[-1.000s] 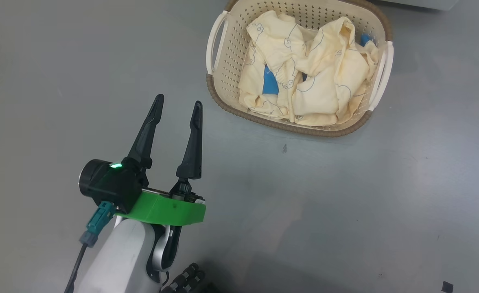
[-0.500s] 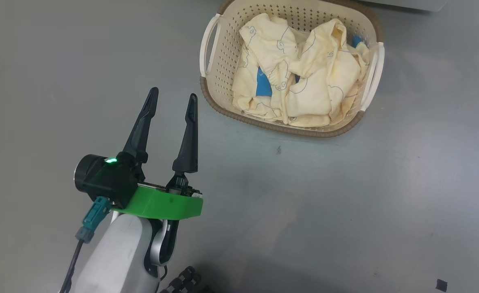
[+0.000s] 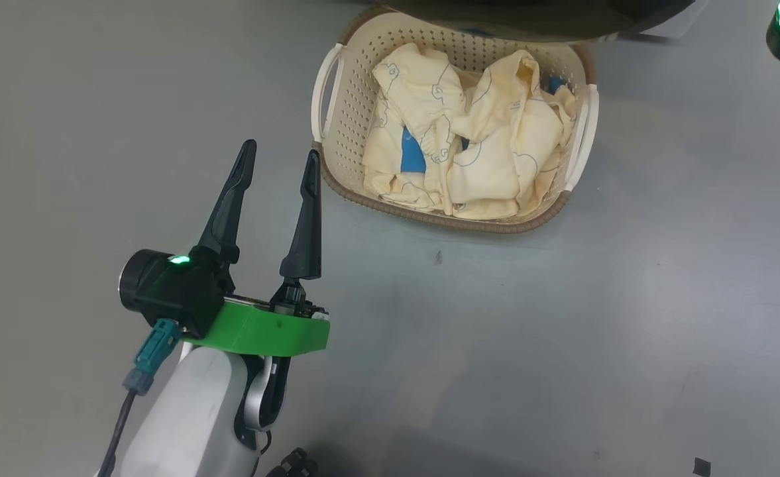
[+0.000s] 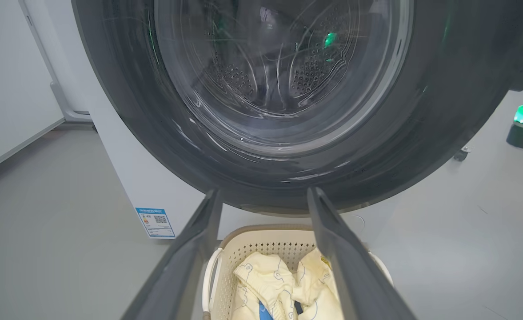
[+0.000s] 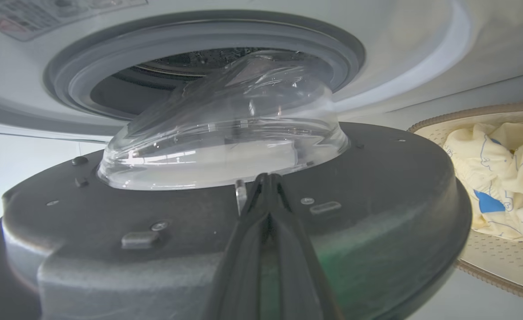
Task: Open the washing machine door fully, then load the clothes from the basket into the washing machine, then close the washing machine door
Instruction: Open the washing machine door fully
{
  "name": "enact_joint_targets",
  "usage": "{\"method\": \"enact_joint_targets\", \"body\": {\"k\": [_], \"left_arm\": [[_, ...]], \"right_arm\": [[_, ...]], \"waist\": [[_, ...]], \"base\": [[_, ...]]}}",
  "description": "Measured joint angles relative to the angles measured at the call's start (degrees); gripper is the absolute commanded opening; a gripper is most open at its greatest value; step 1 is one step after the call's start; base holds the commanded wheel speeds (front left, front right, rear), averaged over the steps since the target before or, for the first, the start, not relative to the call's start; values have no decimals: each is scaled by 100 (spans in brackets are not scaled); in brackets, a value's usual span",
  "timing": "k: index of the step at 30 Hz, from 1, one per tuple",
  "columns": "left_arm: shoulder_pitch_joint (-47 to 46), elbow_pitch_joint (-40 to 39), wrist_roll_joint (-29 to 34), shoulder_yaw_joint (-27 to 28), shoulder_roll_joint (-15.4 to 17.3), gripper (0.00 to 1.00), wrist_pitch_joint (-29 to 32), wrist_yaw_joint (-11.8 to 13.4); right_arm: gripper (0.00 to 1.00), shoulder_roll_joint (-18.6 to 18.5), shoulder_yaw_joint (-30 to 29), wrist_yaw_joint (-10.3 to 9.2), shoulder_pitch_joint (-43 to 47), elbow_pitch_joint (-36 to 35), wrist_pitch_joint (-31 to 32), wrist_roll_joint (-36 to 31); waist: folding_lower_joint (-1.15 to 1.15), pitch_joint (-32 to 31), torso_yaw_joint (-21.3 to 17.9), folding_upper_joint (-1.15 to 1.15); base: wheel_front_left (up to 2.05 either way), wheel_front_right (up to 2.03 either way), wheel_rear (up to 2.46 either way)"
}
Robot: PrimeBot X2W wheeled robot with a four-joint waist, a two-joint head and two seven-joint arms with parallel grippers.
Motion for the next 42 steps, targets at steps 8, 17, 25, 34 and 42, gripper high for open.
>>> {"method": "enact_joint_targets", "body": {"k": [8, 17, 25, 34, 42], "left_arm": [[-13, -1, 107, 3, 0, 100, 0, 0], [-13, -19, 148, 75, 1, 100, 0, 1], [-7, 1, 163, 83, 1, 100, 0, 2], [40, 42, 158, 56, 1, 100, 0, 3], [160, 121, 142, 51, 1, 100, 0, 18]], "right_arm": [[0, -85, 80, 1, 426, -205, 323, 86], [0, -107, 328, 1, 1048, -423, 677, 122], [0, 82, 539, 1, 1456, -717, 920, 276], [0, 416, 659, 0, 2098, -1027, 987, 486], [0, 651, 867, 1, 2562, -1144, 937, 486]], "waist": [[0, -173, -46, 0], [0, -396, -40, 0], [0, -530, -17, 0], [0, -800, 79, 0], [0, -1025, 211, 0]], "base": [[0, 0, 0], [0, 0, 0], [0, 0, 0], [0, 0, 0], [0, 0, 0]]}}
